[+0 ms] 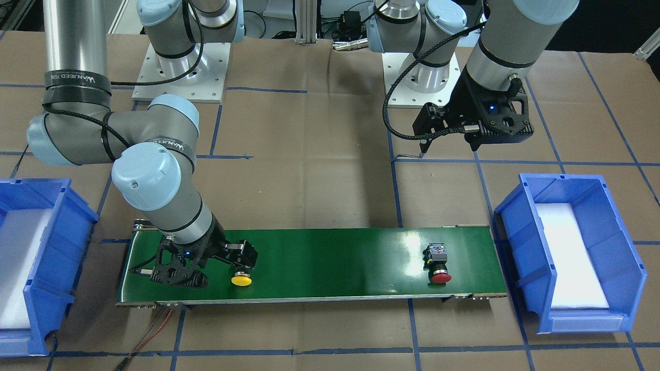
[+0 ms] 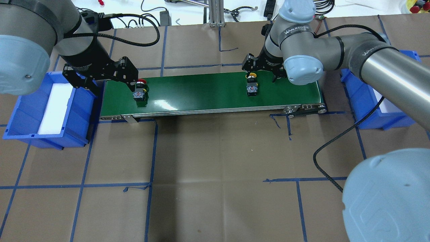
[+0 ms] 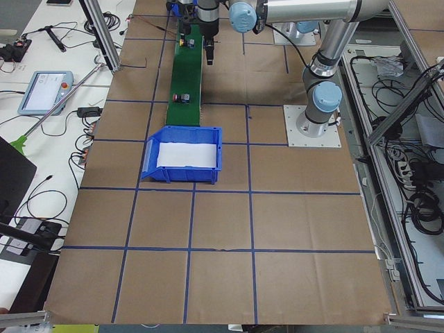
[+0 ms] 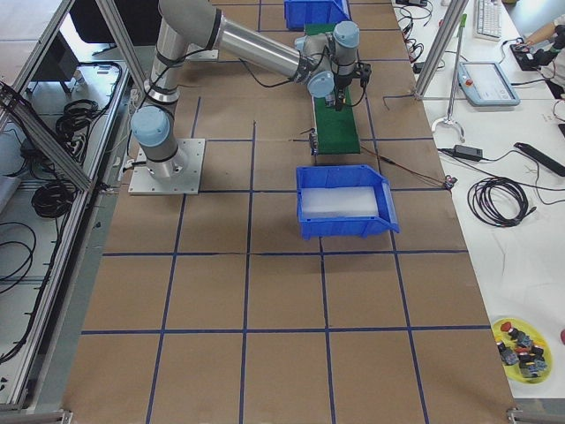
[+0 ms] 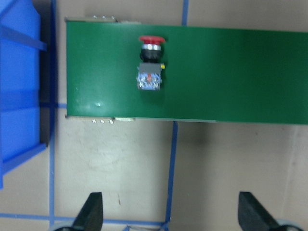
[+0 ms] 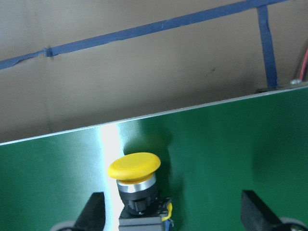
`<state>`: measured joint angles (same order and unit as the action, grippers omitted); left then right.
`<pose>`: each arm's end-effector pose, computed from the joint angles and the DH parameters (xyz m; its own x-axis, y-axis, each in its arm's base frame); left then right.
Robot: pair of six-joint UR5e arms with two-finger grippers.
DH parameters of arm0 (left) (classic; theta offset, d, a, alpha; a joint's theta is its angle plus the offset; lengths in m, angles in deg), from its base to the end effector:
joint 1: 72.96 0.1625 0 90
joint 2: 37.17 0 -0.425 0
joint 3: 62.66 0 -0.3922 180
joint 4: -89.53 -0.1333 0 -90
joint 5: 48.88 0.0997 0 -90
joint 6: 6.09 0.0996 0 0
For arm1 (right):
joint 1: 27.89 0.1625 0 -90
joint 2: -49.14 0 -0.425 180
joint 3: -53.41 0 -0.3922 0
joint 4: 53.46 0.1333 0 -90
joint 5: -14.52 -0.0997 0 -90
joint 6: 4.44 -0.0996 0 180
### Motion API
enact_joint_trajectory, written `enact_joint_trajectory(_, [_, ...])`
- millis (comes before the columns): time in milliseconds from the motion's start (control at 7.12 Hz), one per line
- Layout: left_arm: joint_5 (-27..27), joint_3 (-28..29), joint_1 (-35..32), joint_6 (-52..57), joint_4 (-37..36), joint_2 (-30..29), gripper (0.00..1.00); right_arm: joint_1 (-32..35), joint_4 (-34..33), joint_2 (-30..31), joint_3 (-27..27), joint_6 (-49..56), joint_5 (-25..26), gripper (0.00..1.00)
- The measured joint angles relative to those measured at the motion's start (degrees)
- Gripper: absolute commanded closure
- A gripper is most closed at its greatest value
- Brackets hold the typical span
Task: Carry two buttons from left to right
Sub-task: 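Grasp the yellow button with the right gripper while the left gripper lifts away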
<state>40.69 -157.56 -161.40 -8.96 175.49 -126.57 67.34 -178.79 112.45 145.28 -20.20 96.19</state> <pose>-0.1208 -0.4894 0.4580 -0.9970 -0.0773 0.0073 -0.0772 0.9970 0.0049 0.2060 -0.6298 0.2686 -0.9714 0.1654 -0.1705 0.1801 0.9808 -0.0744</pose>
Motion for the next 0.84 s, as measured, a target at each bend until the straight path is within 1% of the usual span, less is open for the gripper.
enact_joint_trajectory(421, [0.2, -0.7, -0.3, -0.6, 0.2, 1.1, 0.0, 0.4, 0.5, -0.6, 0.8, 0.3, 0.6, 0.01])
enact_joint_trajectory(561, [0.3, -0.7, -0.3, -0.6, 0.1, 1.3, 0.0, 0.4, 0.6, -1.0, 0.9, 0.5, 0.9, 0.4])
enact_joint_trajectory(702, [0.3, -0.8, -0.3, -0.5, 0.0, 1.3, 0.0, 0.4, 0.7, -1.3, 0.9, 0.6, 1.6, 0.85])
enact_joint_trajectory(842, [0.4, -0.9, -0.3, -0.4, 0.0, 1.5, 0.0, 0.4, 0.9, -1.5, 0.8, 0.9, 2.9, 0.94])
